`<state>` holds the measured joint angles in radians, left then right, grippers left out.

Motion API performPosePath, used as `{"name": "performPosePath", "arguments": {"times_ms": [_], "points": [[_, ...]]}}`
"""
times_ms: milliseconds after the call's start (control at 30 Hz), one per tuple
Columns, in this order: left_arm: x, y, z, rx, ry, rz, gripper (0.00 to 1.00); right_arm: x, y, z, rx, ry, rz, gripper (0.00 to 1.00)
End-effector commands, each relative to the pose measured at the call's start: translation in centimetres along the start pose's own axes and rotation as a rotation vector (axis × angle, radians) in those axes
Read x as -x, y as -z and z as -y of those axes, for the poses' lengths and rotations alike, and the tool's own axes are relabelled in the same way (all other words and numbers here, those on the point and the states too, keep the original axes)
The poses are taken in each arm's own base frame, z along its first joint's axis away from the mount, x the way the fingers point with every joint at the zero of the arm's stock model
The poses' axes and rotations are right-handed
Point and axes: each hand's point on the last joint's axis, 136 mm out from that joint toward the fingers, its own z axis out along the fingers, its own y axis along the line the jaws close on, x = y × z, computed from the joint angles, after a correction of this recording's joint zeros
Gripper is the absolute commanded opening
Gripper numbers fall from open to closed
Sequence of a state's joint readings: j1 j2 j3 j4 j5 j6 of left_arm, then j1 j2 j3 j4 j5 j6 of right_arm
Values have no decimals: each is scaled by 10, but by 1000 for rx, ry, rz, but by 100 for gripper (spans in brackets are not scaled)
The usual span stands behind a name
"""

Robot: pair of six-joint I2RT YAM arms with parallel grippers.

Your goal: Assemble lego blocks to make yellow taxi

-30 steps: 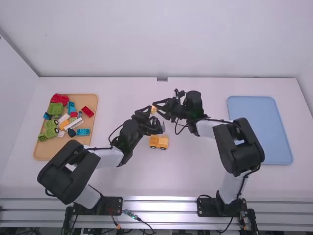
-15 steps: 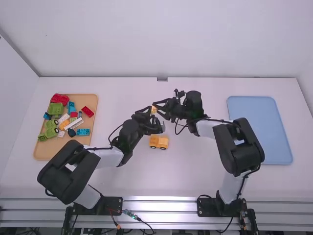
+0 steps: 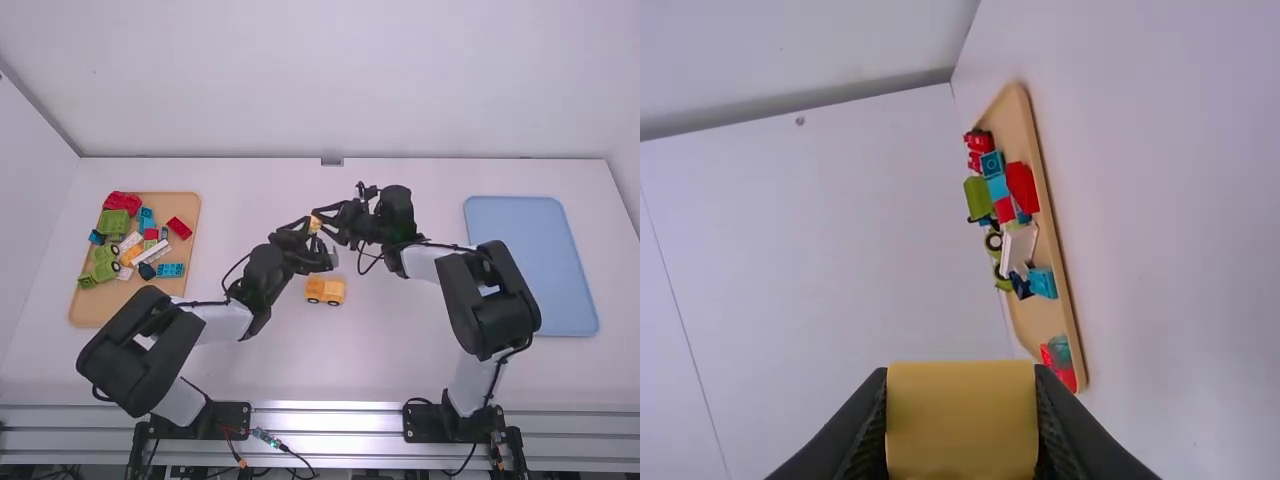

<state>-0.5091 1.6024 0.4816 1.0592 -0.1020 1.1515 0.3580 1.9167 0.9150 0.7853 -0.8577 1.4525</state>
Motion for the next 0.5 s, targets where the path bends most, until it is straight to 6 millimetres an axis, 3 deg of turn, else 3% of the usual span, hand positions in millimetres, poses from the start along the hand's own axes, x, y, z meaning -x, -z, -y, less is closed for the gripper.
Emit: {"name": "performPosePath", "arguments": {"times_ms": [0,100,133,167,267,467], "points": [[7,-2,0,-5,10,23,42,2,-3,-6,13,9,-6,2],[7,-2,0,-7,10,23,34,2,-3,-6,13,10,-7,15],[7,-2,0,-7,9,22,33,2,-3,-6,13,10,-6,27],[7,-2,0,-7,9,22,33,2,-3,-6,13,10,-6,27],[6,-2,1,-10,10,21,33,2,-3,-6,13,4,-6,52],[7,-2,1,-11,9,21,32,2,-3,-6,15,4,-6,58]]}}
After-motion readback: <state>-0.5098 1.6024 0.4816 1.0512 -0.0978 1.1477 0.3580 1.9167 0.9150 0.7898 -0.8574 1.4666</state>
